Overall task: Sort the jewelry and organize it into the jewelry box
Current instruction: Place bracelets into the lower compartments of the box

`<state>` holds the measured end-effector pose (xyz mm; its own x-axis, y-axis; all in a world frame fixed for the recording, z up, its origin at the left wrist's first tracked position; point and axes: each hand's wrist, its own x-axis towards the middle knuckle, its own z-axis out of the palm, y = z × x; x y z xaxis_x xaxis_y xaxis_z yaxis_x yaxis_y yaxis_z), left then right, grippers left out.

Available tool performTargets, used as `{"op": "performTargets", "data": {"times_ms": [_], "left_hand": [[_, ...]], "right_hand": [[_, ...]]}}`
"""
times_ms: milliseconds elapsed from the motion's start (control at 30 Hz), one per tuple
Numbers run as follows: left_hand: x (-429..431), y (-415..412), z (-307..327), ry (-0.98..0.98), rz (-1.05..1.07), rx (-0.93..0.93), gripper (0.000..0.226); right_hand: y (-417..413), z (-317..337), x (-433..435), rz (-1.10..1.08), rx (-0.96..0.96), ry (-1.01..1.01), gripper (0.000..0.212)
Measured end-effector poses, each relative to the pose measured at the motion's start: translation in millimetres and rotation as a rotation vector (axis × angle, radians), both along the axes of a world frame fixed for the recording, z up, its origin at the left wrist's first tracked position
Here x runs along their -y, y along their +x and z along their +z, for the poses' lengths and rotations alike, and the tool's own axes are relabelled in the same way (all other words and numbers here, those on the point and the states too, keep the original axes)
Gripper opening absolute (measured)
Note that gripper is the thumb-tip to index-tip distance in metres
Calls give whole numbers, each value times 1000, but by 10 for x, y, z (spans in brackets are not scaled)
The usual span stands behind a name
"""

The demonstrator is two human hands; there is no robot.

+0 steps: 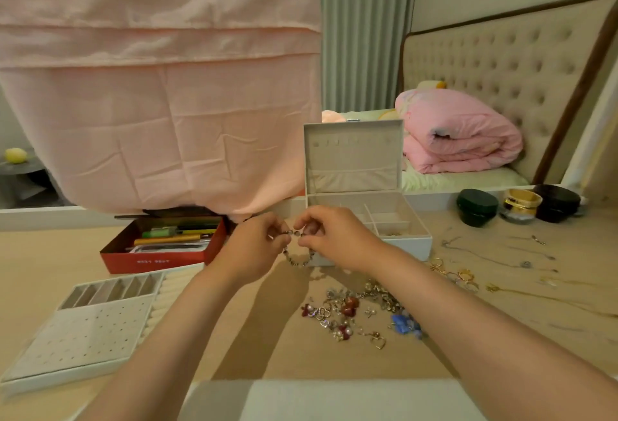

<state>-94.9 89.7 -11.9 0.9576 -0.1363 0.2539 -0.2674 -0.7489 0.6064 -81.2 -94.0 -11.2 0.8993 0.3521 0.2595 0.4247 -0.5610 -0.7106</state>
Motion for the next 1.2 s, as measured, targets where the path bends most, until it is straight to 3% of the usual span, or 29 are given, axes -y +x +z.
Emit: {"op": "performTargets", "data": {"times_ms": [200, 500, 800, 967, 1200], "left_hand": [[646, 386, 85, -77, -102, -24, 4], [1476, 986, 49, -243, -134, -55, 16], [1792, 1386, -148, -130, -60, -126, 4], [1758, 1408, -239, 7, -93, -143, 19], [1526, 1117, -156, 53, -114, -39, 24]], "right_hand": [[220, 118, 647, -181, 35, 56, 20], [736, 171, 1362, -387, 161, -298, 17], [1091, -5, 1516, -448, 164, -686, 25], [1119, -84, 1455, -423, 163, -780, 41], [868, 69, 1340, -414, 315, -899, 34]]}}
